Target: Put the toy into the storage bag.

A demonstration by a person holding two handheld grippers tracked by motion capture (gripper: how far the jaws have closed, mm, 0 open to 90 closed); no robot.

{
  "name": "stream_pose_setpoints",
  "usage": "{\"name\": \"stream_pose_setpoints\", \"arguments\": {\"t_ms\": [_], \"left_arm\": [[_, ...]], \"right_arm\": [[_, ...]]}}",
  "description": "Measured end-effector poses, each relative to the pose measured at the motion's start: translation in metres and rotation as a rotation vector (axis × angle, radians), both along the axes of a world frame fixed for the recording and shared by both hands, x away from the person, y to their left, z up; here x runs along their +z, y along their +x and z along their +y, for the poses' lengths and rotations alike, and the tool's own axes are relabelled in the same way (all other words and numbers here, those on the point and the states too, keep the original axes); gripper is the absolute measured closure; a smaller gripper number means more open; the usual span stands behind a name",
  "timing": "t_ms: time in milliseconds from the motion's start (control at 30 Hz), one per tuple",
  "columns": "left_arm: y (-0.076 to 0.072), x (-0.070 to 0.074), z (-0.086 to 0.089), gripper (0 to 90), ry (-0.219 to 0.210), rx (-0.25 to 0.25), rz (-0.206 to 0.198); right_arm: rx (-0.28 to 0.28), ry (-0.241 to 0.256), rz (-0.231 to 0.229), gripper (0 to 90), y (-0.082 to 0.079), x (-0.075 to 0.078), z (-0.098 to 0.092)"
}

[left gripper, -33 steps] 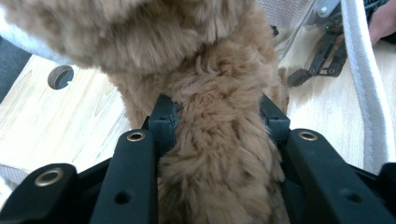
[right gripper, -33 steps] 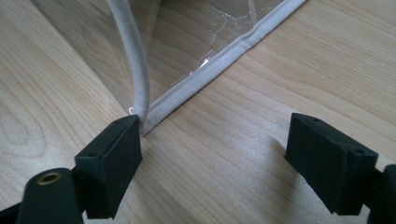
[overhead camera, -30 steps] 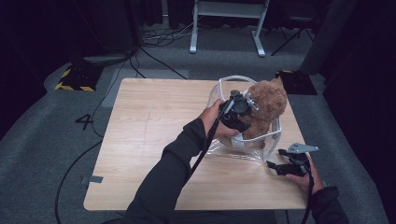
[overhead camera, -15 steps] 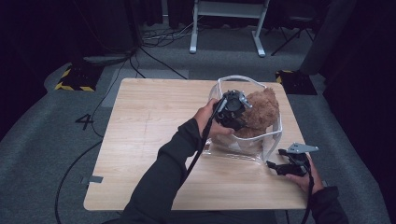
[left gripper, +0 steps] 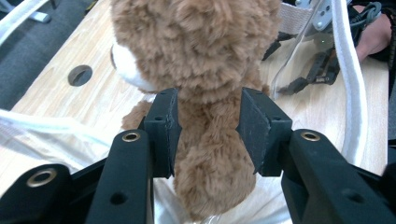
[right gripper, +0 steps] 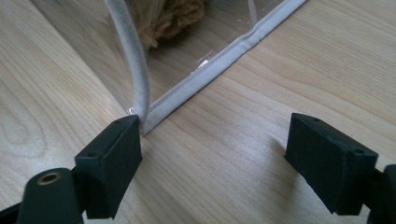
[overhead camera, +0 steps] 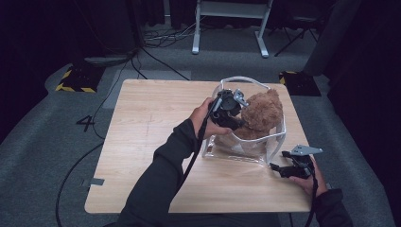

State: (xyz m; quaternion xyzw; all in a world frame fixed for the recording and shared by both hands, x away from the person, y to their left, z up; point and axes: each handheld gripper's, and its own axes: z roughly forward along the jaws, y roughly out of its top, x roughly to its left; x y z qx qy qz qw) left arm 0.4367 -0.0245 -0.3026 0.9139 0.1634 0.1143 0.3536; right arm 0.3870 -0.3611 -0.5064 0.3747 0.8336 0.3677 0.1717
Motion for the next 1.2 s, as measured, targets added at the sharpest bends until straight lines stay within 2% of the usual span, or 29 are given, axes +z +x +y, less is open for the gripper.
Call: {"name": "stream_pose_setpoints", "arguments": {"t_ms": [200,467,700,967,1100,1200], "left_arm": [[-0.001,0.004,0.012,53.6,-0.023,0.022,-0.011],[-0.006,0.007,0.025,44.6,-0.049,0.063,-0.049],[-0.008,0.009,0.035,28.2,-0.055,0.124,-0.066],[-0.011,0.009,0.051,21.6,-0.085,0.157,-0.073],[-0.012,0.009,0.059,19.6,-0.069,0.183,-0.088],[-0.013,0.009,0.065,19.1,-0.065,0.18,-0.092]], "right_arm": [[0.0,0.0,0.0,18.0,0.0,0.0,0.0],[0.0,0.0,0.0,18.0,0.0,0.0,0.0],[0.0,0.0,0.0,18.0,0.0,0.0,0.0],[0.0,0.0,0.0,18.0,0.0,0.0,0.0],[0.0,0.0,0.0,18.0,0.0,0.0,0.0],[-0.001,0.0,0.0,18.0,0.0,0.0,0.0]]}}
